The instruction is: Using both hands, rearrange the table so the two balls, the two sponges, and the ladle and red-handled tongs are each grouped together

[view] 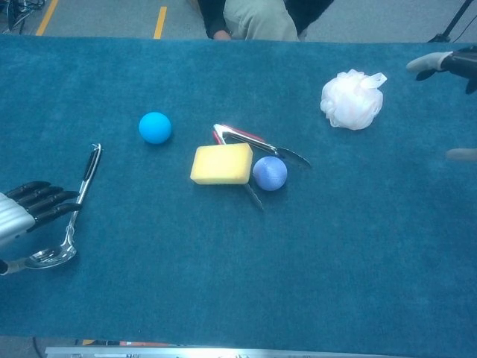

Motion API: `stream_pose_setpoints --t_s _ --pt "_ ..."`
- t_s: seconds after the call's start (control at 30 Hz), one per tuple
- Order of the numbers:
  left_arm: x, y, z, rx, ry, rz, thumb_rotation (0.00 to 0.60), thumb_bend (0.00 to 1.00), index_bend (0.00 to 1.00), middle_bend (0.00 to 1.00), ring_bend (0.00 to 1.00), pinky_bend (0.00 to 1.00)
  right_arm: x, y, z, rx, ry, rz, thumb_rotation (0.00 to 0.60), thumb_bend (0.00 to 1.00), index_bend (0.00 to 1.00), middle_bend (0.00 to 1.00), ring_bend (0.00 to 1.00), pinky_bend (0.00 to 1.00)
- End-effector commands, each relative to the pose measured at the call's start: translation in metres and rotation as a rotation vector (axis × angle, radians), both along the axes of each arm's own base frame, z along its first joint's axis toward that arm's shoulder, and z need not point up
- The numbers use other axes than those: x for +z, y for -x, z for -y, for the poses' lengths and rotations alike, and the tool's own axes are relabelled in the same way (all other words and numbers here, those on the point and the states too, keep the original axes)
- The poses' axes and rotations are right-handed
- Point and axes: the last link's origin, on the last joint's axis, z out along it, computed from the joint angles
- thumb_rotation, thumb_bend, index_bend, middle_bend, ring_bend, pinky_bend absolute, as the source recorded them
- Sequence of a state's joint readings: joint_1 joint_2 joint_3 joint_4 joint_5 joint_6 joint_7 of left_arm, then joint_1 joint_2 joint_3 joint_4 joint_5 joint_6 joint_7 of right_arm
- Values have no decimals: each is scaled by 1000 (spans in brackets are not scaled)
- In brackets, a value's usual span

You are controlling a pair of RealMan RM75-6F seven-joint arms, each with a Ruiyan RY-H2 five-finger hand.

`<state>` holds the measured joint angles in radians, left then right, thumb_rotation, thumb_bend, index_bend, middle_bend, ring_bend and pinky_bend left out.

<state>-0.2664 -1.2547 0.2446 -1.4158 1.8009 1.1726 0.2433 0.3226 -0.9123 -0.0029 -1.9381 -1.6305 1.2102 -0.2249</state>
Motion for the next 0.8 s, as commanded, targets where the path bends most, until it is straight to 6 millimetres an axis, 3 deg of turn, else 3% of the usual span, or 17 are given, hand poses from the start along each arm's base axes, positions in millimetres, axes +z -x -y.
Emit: stream_pose_setpoints --t_s 0.03,0.8 --pt "-1 -6 -1 -14 8 0 600 223 0 0 0 34 1 2 0 -2 2 2 600 27 161 256 197 385" --pt "-17 -55 -12 -139 101 -16 600 223 0 0 0 34 8 16 -4 -20 17 27 600 27 161 255 197 385"
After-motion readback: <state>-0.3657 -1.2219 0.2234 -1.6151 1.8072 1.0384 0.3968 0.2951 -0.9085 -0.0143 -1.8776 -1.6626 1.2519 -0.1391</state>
